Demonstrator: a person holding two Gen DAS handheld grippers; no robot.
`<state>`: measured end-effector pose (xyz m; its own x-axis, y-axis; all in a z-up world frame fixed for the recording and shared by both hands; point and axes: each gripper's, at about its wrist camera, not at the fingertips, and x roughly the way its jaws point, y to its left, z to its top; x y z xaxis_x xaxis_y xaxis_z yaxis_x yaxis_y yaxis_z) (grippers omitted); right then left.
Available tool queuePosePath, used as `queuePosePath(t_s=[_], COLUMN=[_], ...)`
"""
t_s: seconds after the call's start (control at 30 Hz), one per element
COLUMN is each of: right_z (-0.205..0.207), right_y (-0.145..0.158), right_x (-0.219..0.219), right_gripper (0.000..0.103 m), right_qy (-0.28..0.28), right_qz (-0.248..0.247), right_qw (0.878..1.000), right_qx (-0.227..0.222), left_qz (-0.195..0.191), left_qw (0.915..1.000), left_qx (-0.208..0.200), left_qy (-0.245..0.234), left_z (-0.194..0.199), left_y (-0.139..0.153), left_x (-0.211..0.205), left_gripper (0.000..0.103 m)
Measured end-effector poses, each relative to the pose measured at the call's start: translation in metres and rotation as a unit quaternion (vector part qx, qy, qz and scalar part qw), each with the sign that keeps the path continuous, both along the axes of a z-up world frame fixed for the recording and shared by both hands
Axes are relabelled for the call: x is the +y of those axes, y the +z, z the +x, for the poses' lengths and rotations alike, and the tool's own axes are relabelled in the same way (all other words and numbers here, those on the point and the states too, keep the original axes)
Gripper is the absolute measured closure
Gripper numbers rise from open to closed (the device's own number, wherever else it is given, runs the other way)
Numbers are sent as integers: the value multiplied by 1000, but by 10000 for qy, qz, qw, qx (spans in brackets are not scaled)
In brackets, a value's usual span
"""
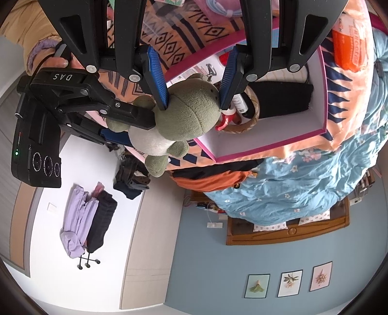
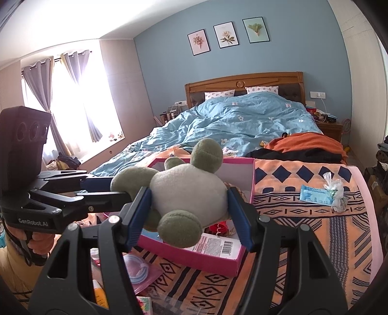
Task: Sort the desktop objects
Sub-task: 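Carry the plush toy with the right gripper over the pink box, then lower the plush toy into the pink box with the right gripper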
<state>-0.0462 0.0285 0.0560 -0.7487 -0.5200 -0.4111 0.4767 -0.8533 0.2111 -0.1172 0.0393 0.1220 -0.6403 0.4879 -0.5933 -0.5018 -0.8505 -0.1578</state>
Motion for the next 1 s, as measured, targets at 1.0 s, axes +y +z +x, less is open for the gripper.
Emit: queuePosePath(t_s=[1.0], right_z=[-20], right_y=[-3], right_x=[-2], right_gripper=[37], right_qy=[-75], right_qz=[80], right_qw=[9999], right_qx=[-76], left_qz=[-6], left_qw=[10000], left_qx=[-74], left_qy=[41], left_z=[-18], left_y=[-6], left_x=[3], left_gripper=[60])
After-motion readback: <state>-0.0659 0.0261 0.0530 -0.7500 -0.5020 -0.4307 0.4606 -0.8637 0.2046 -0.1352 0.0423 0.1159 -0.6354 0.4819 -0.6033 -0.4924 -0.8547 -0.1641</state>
